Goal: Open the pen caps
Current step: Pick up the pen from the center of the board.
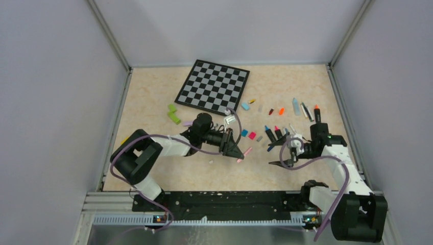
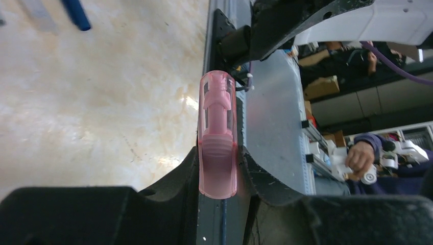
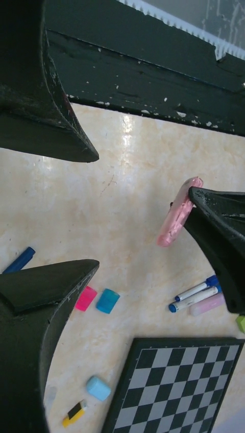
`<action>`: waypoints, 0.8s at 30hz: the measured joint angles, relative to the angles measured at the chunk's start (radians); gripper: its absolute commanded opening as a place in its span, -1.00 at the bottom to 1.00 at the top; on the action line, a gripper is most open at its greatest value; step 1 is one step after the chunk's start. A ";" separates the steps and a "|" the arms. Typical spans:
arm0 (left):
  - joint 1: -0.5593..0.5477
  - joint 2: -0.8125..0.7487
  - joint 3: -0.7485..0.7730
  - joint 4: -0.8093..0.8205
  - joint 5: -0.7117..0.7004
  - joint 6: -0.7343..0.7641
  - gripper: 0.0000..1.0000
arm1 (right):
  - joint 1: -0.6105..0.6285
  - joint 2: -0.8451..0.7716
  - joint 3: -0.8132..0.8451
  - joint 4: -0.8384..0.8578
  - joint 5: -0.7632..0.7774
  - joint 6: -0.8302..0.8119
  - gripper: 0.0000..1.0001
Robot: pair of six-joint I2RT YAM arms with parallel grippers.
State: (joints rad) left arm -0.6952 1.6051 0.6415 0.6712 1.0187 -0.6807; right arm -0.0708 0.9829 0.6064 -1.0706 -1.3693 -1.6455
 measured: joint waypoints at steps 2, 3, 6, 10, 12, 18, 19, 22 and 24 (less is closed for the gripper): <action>-0.027 0.035 0.042 -0.024 0.029 0.010 -1.00 | 0.024 0.003 -0.006 -0.006 0.010 -0.036 0.36; -0.041 0.053 0.070 -0.044 0.043 0.022 -1.00 | 0.039 0.008 -0.006 -0.008 0.015 -0.048 0.35; -0.076 0.103 0.149 -0.093 0.071 0.054 -1.00 | 0.104 0.028 -0.010 -0.006 0.029 -0.066 0.33; -0.112 0.156 0.217 -0.158 0.100 0.097 -1.00 | 0.159 0.043 -0.010 0.000 0.049 -0.080 0.31; -0.125 0.181 0.241 -0.195 0.111 0.118 -1.00 | 0.163 0.043 -0.010 0.002 0.055 -0.083 0.29; -0.154 0.237 0.290 -0.274 0.136 0.157 -1.00 | 0.204 0.043 -0.011 0.009 0.074 -0.094 0.05; -0.158 0.245 0.298 -0.283 0.137 0.160 -1.00 | 0.217 0.043 -0.011 0.009 0.079 -0.098 -0.03; -0.166 0.254 0.313 -0.299 0.145 0.163 -1.00 | 0.263 0.043 -0.011 0.014 0.101 -0.105 -0.18; -0.170 0.254 0.320 -0.303 0.150 0.166 -1.00 | 0.283 0.045 -0.011 0.017 0.119 -0.108 -0.20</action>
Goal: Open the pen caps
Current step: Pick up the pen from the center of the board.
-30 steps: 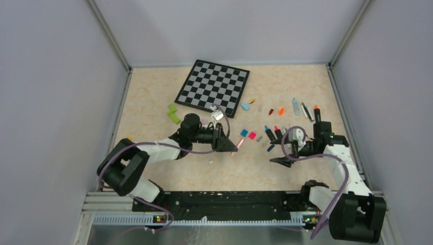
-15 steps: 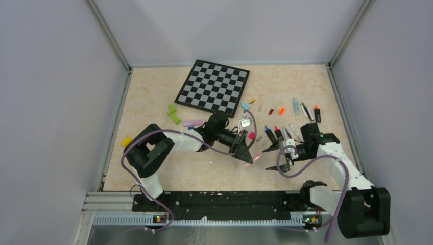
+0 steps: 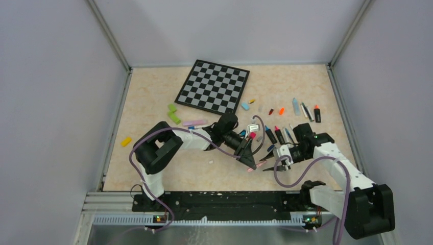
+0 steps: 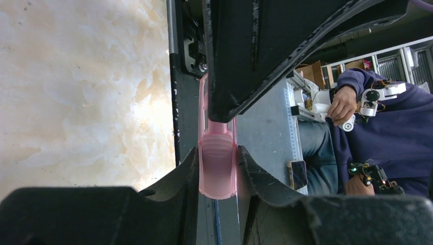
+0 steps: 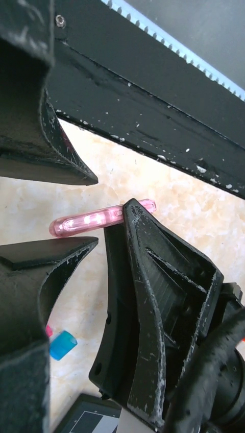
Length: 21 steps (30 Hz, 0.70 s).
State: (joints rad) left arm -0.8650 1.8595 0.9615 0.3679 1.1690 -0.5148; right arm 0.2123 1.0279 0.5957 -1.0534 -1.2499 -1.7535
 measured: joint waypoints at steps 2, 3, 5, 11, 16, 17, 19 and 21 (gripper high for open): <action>-0.002 0.000 0.005 -0.003 0.004 0.003 -1.00 | 0.010 0.003 0.000 0.009 0.018 -0.001 -0.21; -0.002 0.000 0.006 -0.003 0.006 0.005 -1.00 | 0.013 0.003 0.000 0.015 0.027 -0.001 -0.25; -0.004 0.000 0.006 -0.006 0.011 0.008 -1.00 | 0.016 0.003 0.000 0.021 0.040 -0.001 -0.35; -0.007 0.000 0.010 -0.026 0.024 0.014 -0.97 | 0.029 0.005 0.000 0.043 0.057 0.003 -0.64; -0.008 0.001 0.021 -0.055 0.032 0.019 -0.68 | 0.040 0.013 0.000 0.045 0.061 0.009 -1.00; -0.009 0.002 0.023 -0.060 0.035 0.020 -0.54 | 0.042 0.015 0.000 0.044 0.061 0.010 -1.00; -0.009 0.002 0.024 -0.067 0.035 0.021 -0.28 | 0.043 0.016 0.000 0.043 0.061 0.010 -1.00; -0.009 0.002 0.024 -0.069 0.035 0.027 -0.05 | 0.043 0.016 0.001 0.040 0.061 0.008 -1.00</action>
State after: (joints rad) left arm -0.8742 1.8618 0.9855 0.2989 1.2041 -0.4877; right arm 0.2554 1.0435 0.5968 -1.0138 -1.1893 -1.7454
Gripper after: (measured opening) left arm 0.346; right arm 0.147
